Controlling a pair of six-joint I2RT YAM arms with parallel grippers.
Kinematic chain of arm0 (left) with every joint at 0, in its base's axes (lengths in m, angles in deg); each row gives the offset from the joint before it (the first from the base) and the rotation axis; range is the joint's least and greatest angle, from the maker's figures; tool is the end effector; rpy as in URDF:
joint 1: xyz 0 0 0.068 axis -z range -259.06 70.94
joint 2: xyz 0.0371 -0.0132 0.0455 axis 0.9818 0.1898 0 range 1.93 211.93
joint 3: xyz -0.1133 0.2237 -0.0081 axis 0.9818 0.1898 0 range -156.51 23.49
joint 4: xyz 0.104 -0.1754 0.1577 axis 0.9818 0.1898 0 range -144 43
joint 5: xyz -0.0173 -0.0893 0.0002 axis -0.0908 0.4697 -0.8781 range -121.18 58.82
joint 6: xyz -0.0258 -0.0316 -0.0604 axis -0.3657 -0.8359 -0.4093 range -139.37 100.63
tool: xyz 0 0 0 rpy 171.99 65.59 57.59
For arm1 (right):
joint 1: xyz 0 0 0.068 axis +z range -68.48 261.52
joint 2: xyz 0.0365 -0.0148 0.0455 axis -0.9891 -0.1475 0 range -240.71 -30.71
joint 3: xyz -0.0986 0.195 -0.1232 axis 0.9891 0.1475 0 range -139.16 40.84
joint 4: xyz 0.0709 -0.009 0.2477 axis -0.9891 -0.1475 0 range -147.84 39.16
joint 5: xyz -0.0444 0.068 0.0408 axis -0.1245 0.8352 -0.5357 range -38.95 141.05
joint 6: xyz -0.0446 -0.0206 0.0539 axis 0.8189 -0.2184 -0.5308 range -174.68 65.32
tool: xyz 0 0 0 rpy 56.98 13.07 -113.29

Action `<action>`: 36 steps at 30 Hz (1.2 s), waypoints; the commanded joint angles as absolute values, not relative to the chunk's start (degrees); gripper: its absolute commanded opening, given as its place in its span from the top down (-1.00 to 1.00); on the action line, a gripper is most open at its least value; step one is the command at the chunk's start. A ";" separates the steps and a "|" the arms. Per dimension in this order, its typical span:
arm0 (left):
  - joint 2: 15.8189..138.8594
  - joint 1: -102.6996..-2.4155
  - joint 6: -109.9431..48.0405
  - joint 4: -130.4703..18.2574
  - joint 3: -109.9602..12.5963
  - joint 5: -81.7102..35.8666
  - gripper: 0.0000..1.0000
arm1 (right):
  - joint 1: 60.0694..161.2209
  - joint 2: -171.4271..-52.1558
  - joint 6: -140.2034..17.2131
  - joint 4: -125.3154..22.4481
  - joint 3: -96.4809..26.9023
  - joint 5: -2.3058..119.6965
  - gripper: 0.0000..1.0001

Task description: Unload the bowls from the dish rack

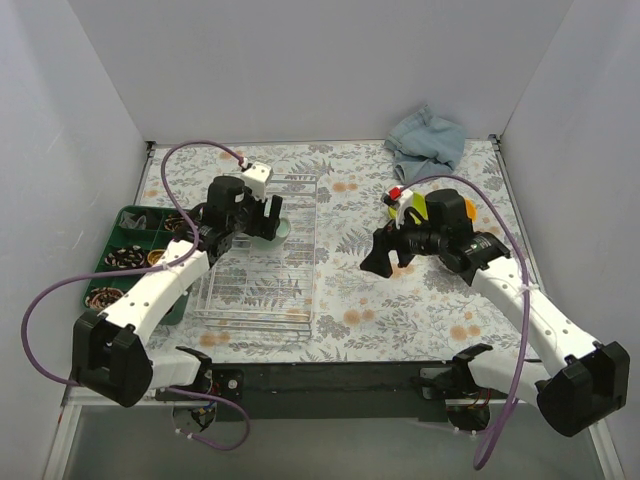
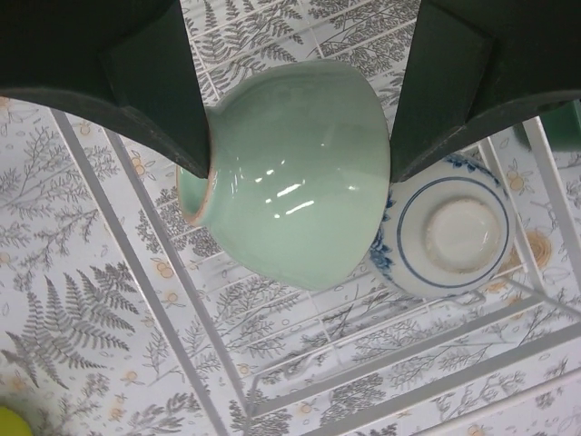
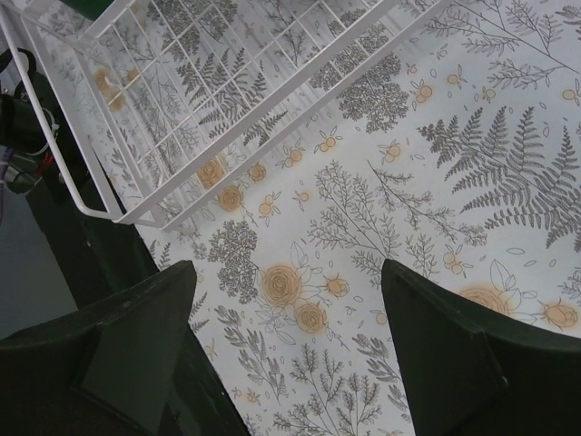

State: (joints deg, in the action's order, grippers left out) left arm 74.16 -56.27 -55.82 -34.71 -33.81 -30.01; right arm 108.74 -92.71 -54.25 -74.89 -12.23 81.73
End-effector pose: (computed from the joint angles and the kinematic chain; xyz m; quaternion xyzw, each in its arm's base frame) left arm 0.2817 -0.1196 0.2635 -0.1004 0.8781 -0.2390 0.4022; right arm 0.2170 0.1465 0.2797 -0.3251 0.7927 0.3328 0.3939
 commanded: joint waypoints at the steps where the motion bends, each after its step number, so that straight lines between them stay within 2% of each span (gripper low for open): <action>1: 69.17 -54.28 -46.37 -37.66 -34.96 -24.77 0.77 | 109.55 -94.60 -53.72 -71.41 -16.11 85.15 -0.82; 7: 66.62 -52.35 -37.75 -37.66 -33.73 -21.52 0.78 | 109.91 -99.70 -51.69 -71.14 -20.41 90.07 -0.82; 15: 64.07 -45.49 -27.20 -38.36 -30.66 -29.23 0.85 | 110.08 -106.38 -48.62 -70.79 -26.74 95.08 -0.82; 18: 62.58 -43.38 -25.00 -38.97 -30.30 -28.73 0.85 | 109.99 -108.93 -46.69 -70.79 -29.02 97.54 -0.80; 19: 62.32 -42.24 -24.13 -38.89 -30.13 -28.46 0.93 | 109.99 -109.54 -45.90 -70.88 -30.25 98.33 -0.79; 22: 61.44 -39.34 -20.96 -38.97 -29.86 -28.55 1.00 | 110.00 -112.79 -42.73 -70.79 -32.53 102.37 -0.77; 36: 61.52 -29.14 -10.67 -38.71 -31.53 -30.48 1.00 | 111.49 -123.78 -36.41 -76.14 -43.79 115.74 -0.79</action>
State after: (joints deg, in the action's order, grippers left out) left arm 62.88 -31.16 -14.42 -35.02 -29.35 -29.49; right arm 110.21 -122.76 -40.55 -73.45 -39.93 108.88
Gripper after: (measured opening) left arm 0.737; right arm 0.890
